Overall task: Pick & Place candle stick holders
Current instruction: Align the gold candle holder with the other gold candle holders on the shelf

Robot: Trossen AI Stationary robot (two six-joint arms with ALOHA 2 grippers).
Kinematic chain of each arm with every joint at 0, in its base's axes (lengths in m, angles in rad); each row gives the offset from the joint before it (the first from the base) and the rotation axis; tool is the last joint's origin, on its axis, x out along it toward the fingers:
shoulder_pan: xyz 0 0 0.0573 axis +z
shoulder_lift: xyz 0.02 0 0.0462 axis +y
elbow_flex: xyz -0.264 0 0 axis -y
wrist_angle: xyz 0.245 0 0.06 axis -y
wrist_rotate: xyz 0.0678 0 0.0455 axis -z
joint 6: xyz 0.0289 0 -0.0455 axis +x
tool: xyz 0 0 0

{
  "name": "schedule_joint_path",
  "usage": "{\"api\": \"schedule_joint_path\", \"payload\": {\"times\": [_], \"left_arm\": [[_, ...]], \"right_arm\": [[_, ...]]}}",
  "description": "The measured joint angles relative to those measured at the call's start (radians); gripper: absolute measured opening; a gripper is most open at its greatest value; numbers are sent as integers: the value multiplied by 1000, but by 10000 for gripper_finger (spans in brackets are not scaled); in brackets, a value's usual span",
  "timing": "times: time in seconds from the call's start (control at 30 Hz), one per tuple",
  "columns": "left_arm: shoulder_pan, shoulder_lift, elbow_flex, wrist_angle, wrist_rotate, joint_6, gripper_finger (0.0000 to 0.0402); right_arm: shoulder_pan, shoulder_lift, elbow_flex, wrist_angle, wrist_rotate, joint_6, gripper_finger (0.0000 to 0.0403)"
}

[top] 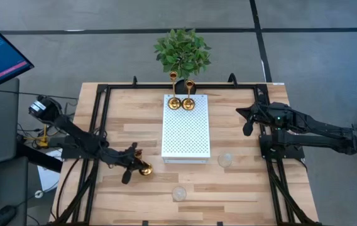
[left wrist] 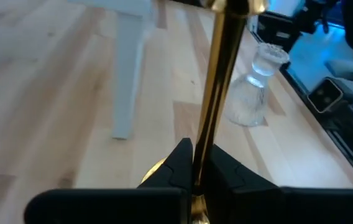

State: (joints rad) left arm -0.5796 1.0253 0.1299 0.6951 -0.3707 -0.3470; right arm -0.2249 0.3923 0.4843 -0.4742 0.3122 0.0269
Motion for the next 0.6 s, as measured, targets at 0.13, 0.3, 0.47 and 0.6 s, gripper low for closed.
{"api": "schedule_joint_path", "payload": {"times": [0.13,0.3,0.47,0.6], "left_arm": [[-9,-111,0,-62,-46,1,13],[-9,-216,17,-81,-55,2,13],[-9,-284,116,-114,-24,27,13],[-9,-292,217,-186,-3,141,13]], "right_arm": [[0,0,0,1,0,0,0],[0,0,0,1,0,8,0],[0,0,0,0,0,8,0],[0,0,0,-4,0,3,0]]}}
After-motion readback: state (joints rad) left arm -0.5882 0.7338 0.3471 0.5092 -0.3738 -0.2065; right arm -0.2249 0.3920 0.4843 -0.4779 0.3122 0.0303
